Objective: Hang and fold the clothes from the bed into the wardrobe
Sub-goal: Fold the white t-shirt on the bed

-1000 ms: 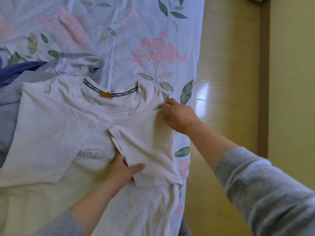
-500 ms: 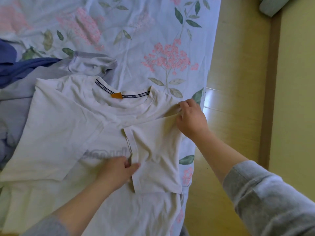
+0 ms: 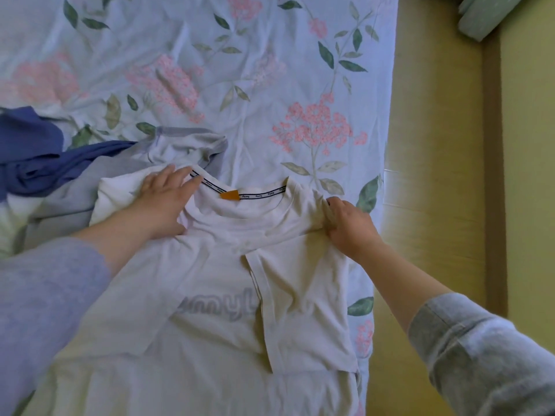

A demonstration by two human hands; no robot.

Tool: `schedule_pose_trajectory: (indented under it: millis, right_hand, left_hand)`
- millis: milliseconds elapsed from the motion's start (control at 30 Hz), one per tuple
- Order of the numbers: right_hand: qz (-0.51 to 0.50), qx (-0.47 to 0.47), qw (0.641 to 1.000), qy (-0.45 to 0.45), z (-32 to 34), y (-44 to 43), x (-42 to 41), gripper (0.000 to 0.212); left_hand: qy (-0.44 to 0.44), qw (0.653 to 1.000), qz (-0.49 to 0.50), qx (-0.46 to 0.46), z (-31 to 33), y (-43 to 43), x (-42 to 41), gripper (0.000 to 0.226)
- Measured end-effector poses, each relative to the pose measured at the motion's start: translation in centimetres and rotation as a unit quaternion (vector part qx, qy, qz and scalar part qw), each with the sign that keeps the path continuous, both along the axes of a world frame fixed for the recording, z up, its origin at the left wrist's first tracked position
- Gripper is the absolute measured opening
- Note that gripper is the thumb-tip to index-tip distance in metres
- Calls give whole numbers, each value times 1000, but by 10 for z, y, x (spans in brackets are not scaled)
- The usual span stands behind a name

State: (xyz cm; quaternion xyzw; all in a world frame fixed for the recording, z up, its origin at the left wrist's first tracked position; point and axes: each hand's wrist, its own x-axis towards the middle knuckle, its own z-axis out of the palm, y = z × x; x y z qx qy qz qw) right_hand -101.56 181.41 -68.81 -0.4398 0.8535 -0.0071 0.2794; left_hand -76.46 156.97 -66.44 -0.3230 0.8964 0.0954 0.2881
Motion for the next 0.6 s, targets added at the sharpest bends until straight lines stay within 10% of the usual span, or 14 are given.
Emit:
schedule_pose_trajectory:
  millis: [167, 333, 600]
  right_hand:
    - [-67, -23, 995, -70, 3, -4, 2, 44]
    - [71, 17, 997, -33, 9, -10, 10, 120]
    - [37, 83, 996, -25, 4, -19, 13, 79]
  left_hand:
    - [54, 998, -10, 18, -4, -15, 7, 133]
    - [-21, 997, -17, 73, 4, -45, 17, 164]
    - [-47, 992, -113, -34, -3, -32, -3, 89]
